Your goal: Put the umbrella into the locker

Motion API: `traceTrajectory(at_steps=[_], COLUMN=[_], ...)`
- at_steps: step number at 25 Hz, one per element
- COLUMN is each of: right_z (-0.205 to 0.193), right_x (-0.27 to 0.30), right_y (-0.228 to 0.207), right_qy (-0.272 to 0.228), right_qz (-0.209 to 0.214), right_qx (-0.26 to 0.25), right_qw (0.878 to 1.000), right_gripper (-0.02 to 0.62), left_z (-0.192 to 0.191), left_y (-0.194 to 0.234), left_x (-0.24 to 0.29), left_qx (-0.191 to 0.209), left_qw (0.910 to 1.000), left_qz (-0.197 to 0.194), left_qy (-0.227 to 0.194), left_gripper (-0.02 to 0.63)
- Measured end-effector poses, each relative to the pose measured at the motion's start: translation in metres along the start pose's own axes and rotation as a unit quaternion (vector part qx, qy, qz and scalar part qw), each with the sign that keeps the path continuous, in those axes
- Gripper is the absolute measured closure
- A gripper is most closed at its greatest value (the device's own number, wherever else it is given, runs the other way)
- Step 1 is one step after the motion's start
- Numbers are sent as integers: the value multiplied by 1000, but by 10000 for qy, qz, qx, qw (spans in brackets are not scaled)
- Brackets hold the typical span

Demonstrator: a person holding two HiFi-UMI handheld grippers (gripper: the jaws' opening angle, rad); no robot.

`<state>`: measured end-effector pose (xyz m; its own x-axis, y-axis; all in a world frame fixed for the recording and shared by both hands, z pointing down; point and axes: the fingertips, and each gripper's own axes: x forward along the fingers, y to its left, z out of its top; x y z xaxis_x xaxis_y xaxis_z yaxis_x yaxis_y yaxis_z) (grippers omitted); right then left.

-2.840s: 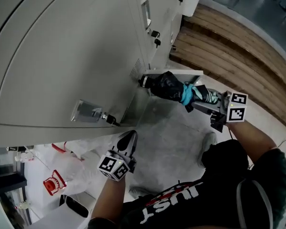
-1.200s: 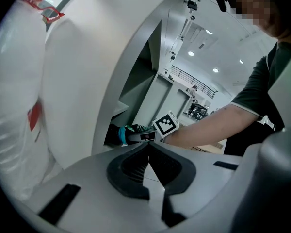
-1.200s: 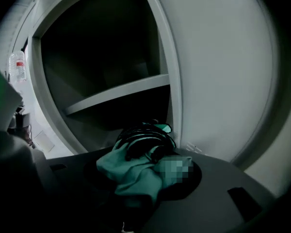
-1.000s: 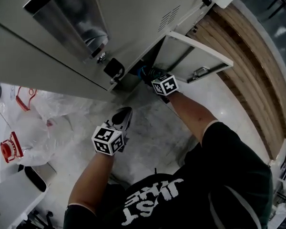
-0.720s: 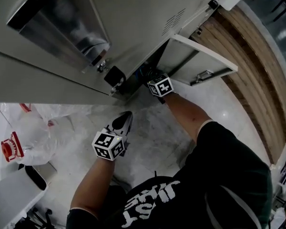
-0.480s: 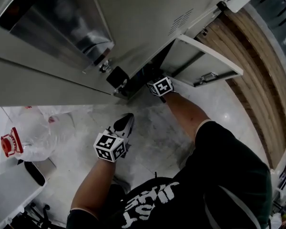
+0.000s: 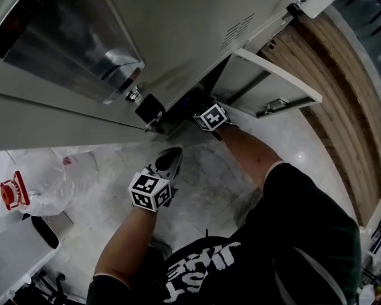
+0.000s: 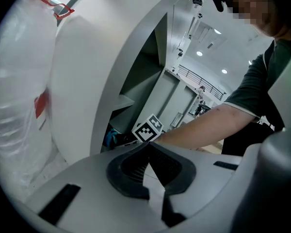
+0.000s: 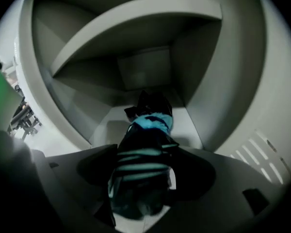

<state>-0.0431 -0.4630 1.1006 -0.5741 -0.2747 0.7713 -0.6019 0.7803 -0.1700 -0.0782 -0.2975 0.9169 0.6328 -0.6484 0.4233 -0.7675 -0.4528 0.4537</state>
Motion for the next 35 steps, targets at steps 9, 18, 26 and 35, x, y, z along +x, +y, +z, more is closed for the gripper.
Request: traceTrajectory(at_steps=[9, 18, 26, 35], right_z=[-38, -49, -26, 23], right_x=[-43, -46, -27, 4], right_y=[6, 12, 7, -13], right_qy=[-88, 142, -83, -325], right_qz=[-65, 236, 20, -286], right_qx=[388, 724, 658, 414], right_qw=[9992, 9970, 9978, 9982], right_gripper=[286, 408, 417, 423], left_z=[-6, -18, -18, -24], left_y=[3, 2, 0, 7], left_x=[0, -2, -5, -14], left_qx=[-60, -111, -99, -155], left_qw=[9999, 9998, 9998, 9995], left_qz=[-4, 31, 75, 215], left_qy=[81, 175, 131, 147], left_gripper=[597, 597, 597, 597])
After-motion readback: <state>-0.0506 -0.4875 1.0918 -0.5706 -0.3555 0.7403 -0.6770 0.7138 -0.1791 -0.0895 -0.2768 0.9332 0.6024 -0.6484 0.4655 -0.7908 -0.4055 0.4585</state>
